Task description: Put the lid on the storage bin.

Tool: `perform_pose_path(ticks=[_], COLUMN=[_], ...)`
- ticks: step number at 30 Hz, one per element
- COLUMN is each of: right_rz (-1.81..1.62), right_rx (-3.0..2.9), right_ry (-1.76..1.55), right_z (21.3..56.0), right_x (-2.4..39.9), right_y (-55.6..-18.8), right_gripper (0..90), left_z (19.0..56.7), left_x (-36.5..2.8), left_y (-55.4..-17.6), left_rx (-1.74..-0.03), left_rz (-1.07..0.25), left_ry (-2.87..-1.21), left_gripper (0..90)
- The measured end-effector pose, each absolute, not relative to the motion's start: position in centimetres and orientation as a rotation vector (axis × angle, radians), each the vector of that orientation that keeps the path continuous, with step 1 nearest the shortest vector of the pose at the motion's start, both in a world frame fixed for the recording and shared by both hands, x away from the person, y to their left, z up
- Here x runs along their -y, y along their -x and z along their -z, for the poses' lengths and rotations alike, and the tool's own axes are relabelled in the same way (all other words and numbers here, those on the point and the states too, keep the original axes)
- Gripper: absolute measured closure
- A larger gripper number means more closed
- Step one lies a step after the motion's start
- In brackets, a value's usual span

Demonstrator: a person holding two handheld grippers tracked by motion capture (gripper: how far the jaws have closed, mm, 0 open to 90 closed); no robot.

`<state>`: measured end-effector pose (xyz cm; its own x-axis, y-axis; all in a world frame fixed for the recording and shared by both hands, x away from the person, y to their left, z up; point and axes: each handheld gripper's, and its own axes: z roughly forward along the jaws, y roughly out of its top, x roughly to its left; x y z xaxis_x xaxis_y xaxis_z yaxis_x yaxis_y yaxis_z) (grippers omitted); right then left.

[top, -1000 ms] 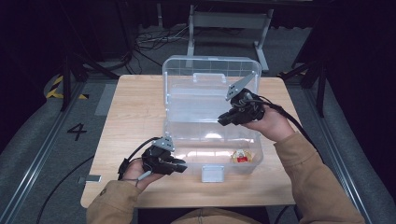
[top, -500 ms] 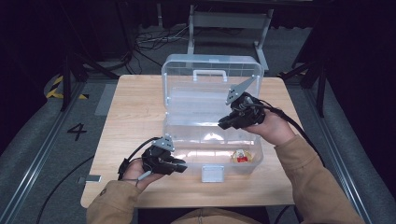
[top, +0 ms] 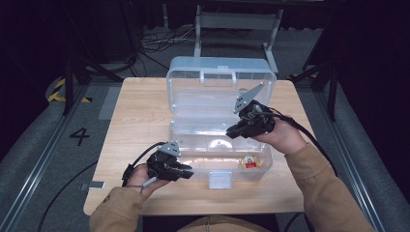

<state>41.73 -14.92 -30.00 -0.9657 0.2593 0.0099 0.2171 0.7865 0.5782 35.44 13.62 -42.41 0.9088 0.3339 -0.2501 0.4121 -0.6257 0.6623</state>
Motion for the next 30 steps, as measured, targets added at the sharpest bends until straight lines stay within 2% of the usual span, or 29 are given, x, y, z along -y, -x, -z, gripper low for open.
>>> perform_pose_path(ticks=[30], right_rz=[-0.907], right_rx=[-2.935], right_ry=[-0.349], right_z=[30.8], right_x=[14.8], right_y=[-40.5], right_gripper=[84.1], left_z=[42.4], left_x=[-13.6], left_y=[-35.5], left_rx=[-0.529], left_rz=[0.132], left_ry=[-2.300], left_gripper=[74.8])
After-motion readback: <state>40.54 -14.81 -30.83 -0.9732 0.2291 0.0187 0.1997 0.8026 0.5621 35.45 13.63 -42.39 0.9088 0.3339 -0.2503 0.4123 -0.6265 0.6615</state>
